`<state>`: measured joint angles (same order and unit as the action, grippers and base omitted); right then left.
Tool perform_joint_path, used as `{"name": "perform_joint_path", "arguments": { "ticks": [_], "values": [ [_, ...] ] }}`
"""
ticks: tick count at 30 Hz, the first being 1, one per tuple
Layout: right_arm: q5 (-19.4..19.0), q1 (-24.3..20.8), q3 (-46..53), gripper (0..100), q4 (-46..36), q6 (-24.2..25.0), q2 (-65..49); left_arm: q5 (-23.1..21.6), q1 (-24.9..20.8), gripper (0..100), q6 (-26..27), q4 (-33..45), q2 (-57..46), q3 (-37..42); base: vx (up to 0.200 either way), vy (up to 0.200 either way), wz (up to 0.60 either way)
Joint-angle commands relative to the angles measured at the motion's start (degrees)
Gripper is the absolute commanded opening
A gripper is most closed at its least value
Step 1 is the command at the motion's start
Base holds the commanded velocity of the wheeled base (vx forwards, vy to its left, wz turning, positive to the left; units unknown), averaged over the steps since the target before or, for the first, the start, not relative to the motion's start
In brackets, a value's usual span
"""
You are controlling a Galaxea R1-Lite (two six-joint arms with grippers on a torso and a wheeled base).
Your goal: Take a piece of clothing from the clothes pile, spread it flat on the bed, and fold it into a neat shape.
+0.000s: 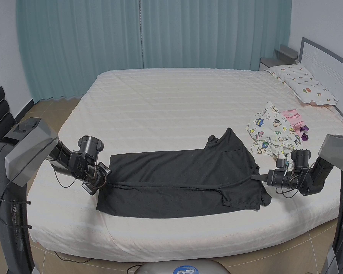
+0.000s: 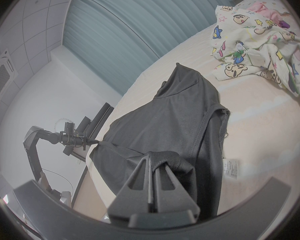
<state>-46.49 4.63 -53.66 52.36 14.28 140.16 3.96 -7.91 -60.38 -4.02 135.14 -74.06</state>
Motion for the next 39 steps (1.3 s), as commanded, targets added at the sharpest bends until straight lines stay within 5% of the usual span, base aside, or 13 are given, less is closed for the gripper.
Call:
{"name": "perform_joint_path", "arguments": {
  "ticks": [1,18,19,20,21,27,39],
  "values": [
    [1.7,-0.2,-2.0,0,0.1,0.1,2.7,0.3,0.0,0,0.0,1.9,1.8,-2.7,0.000,0.000,0.00],
    [4.3,-1.0,-4.3,0,5.2,5.5,5.6,2.1,-0.4,0,0.1,2.1,2.7,-3.1,0.000,0.000,0.00],
    [4.4,-1.0,-4.3,100,5.2,5.6,5.7,2.1,-0.4,0,0.1,2.1,2.7,-3.1,0.000,0.000,0.00],
    [4.3,-1.0,-4.5,100,5.1,5.6,5.7,2.1,-0.4,0,0.2,2.1,2.7,-3.0,0.000,0.000,0.00],
    [4.3,-1.0,-4.5,100,5.1,5.7,5.7,2.1,-0.4,100,0.2,2.2,2.7,-3.0,0.000,0.000,0.00],
    [4.7,-0.9,-4.3,100,5.8,7.1,5.1,2.1,-0.4,100,0.1,2.4,2.6,-3.0,0.000,0.000,0.00],
    [8.3,2.0,9.3,100,20.2,20.3,-4.8,-1.5,1.8,100,0.3,2.0,-8.3,5.1,0.000,0.000,0.00]
  ]
}}
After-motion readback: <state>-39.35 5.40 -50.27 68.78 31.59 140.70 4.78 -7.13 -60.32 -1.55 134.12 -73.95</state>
